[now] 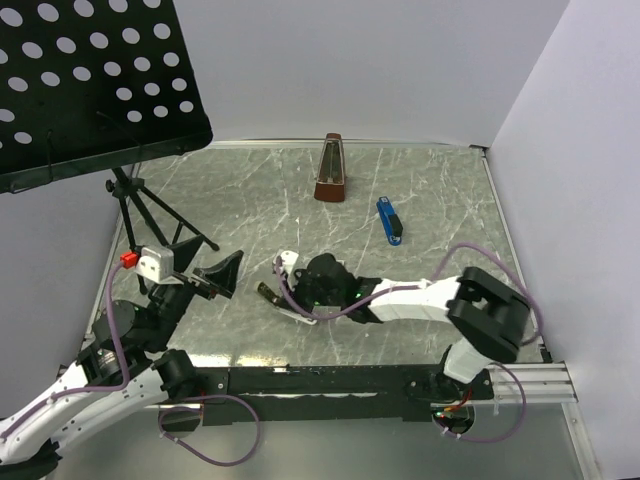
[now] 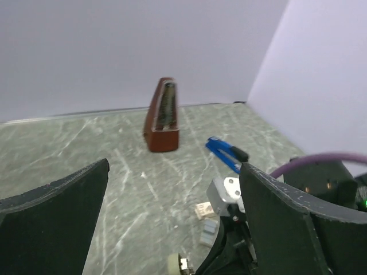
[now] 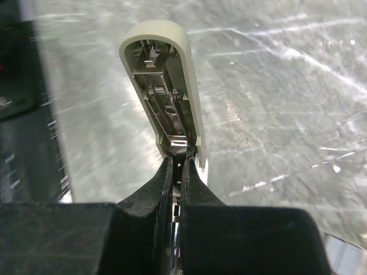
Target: Load the staples into the stapler
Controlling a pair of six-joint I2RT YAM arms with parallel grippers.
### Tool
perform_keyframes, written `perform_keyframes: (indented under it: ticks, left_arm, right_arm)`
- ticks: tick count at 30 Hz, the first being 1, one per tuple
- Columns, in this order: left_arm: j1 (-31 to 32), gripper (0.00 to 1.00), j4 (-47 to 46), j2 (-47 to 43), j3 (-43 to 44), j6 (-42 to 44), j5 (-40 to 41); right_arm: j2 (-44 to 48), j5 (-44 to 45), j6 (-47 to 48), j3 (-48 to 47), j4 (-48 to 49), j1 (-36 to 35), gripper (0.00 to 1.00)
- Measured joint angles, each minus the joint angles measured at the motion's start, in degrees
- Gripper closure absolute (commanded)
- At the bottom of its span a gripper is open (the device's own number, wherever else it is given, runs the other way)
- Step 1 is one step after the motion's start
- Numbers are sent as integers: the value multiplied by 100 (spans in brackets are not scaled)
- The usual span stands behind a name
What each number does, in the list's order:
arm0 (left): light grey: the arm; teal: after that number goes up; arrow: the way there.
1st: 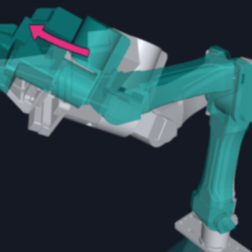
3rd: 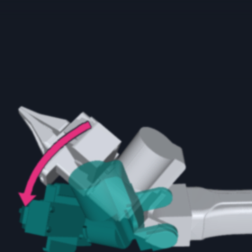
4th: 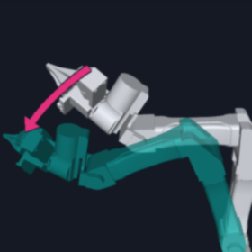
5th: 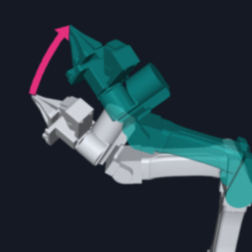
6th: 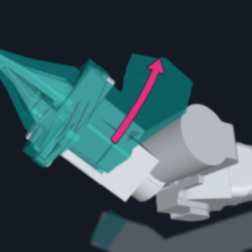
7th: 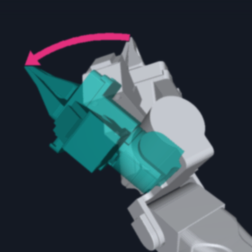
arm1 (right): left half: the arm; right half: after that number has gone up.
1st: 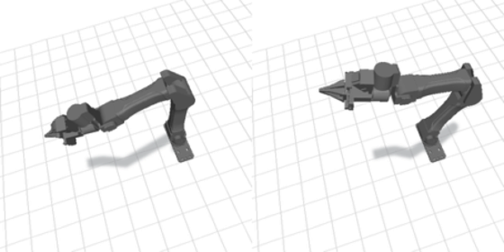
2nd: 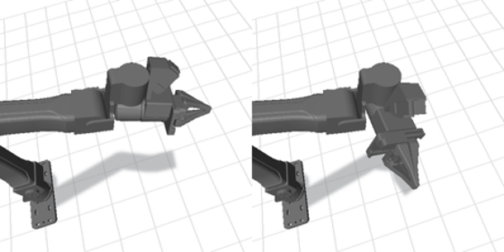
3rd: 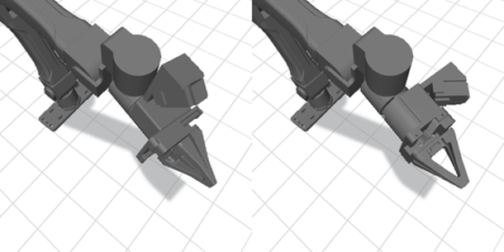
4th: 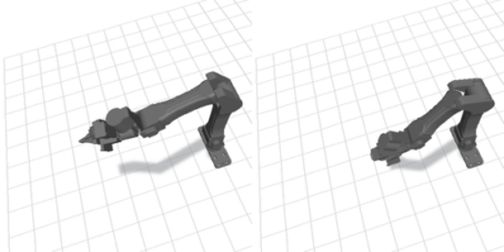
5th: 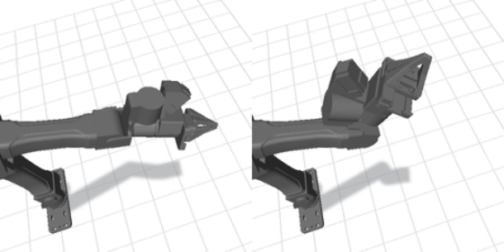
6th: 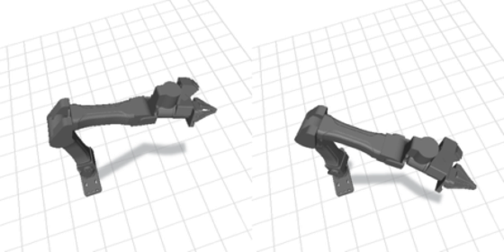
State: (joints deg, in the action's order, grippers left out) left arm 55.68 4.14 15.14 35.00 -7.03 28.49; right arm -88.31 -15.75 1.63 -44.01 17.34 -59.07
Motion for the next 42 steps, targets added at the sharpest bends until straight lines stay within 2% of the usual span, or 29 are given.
perform_keyframes:
  ticks: [6, 10, 19, 23, 25, 29, 32, 35, 39, 40, 42]
  left_arm:
    - [-271, 1, 133, -133, -269, -2, 334]
    - [-890, 1, 146, -131, -374, 31, 201]
    - [-2647, 1, 133, 79, -382, -225, -1123]
    - [-2951, 1, 129, 83, -382, -345, -1526]
    - [-3018, 1, 131, 83, -385, -391, -1652]
    - [-3062, 1, 129, 83, -385, -468, -1788]
    - [-3064, 1, 131, 76, -385, -474, -1840]
    - [-3075, 0, 133, 44, -385, -479, -1862]
    - [-3075, 1, 136, -35, -387, -487, -1862]
    - [-3075, 1, 136, -52, -387, -487, -1862]
    - [-3077, 1, 140, -96, -385, -487, -1860]
  right_arm:
    - [-850, 774, -278, 0, 857, -118, 100]
    - [-1069, 1062, -398, 0, 1276, -116, 100]
    - [-1368, 1327, -588, -4, 1762, -118, 100]
    - [-1401, 1388, -695, -4, 1816, -118, 85]
    - [-1403, 1421, -737, -4, 1818, -118, 81]
    - [-1403, 1497, -817, -4, 1803, -118, 65]
    - [-1401, 1585, -824, -4, 1803, -118, 62]
    - [-1342, 1661, -841, -4, 1679, -118, 53]
    - [-920, 1775, -868, -4, 1259, -118, 42]
    - [-750, 1829, -879, -4, 1115, -118, 36]
    - [-389, 1945, -944, -35, 778, -107, 33]
